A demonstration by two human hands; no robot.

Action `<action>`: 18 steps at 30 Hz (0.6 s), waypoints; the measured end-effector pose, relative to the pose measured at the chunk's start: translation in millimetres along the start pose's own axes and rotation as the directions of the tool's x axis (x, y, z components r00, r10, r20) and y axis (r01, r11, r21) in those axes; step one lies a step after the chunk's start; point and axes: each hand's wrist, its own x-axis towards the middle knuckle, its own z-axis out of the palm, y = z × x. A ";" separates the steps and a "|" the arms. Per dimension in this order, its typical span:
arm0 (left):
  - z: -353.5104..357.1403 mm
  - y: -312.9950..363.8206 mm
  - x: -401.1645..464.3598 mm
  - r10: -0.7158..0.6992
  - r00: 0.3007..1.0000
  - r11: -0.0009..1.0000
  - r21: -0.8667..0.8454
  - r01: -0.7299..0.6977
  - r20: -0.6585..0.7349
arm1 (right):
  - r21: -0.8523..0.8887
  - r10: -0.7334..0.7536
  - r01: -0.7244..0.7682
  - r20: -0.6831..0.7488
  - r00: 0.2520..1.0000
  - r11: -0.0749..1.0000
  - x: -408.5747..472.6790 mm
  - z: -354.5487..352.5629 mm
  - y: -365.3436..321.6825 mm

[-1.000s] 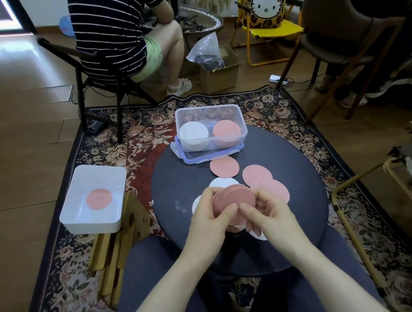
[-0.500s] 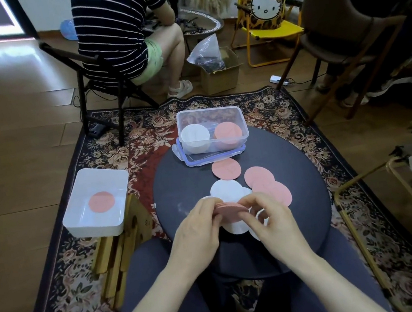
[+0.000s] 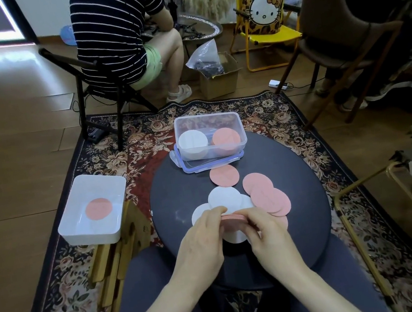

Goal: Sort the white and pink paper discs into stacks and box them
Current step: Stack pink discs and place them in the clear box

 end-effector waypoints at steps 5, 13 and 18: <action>-9.9 6.7 13.6 -0.017 1.000 0.993 -0.120 0.015 -0.019 | 0.175 0.037 -0.023 -0.075 0.996 0.984 9.3 -6.9 -9.1; -20.9 2.6 72.0 -0.221 0.972 0.791 -0.598 0.131 -0.079 | 0.459 0.150 -0.071 -0.137 0.979 0.886 58.6 -25.3 -9.9; -27.4 -8.7 128.6 -0.271 0.956 0.768 -0.624 0.144 -0.113 | 0.392 0.071 0.007 -0.184 0.980 0.920 100.2 -38.3 -8.7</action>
